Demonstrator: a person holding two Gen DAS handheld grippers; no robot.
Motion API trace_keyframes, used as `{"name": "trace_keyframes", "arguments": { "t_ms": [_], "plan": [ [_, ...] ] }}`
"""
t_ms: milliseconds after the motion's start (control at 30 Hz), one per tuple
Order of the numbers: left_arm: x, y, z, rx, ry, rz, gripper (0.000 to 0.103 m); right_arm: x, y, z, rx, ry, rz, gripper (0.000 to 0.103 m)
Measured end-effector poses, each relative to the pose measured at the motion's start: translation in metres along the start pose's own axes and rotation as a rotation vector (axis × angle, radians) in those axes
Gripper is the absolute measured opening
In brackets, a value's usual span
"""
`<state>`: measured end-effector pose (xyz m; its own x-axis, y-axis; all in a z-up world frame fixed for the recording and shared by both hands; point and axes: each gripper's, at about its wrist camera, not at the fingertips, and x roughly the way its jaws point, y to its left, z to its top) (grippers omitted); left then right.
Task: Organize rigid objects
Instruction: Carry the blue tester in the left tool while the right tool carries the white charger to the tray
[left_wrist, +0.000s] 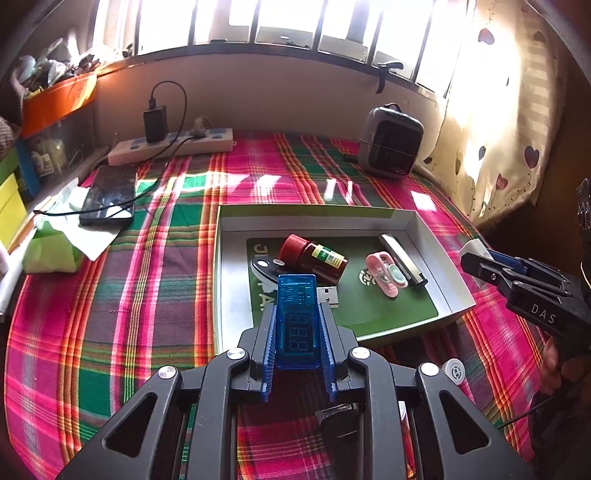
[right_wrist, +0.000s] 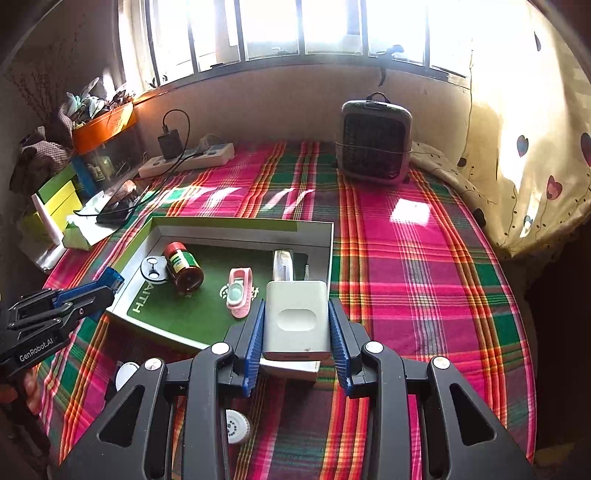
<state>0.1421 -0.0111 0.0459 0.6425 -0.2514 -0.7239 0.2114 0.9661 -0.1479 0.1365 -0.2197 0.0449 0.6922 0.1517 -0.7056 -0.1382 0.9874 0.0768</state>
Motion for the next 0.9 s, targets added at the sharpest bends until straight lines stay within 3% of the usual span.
{"name": "trace_keyframes", "arguments": {
  "t_ms": [900],
  "plan": [
    [0.043,0.006,0.005,-0.007,0.076,0.013,0.021,0.072,0.008,0.030,-0.041,0.091,0.049,0.035]
  ]
}}
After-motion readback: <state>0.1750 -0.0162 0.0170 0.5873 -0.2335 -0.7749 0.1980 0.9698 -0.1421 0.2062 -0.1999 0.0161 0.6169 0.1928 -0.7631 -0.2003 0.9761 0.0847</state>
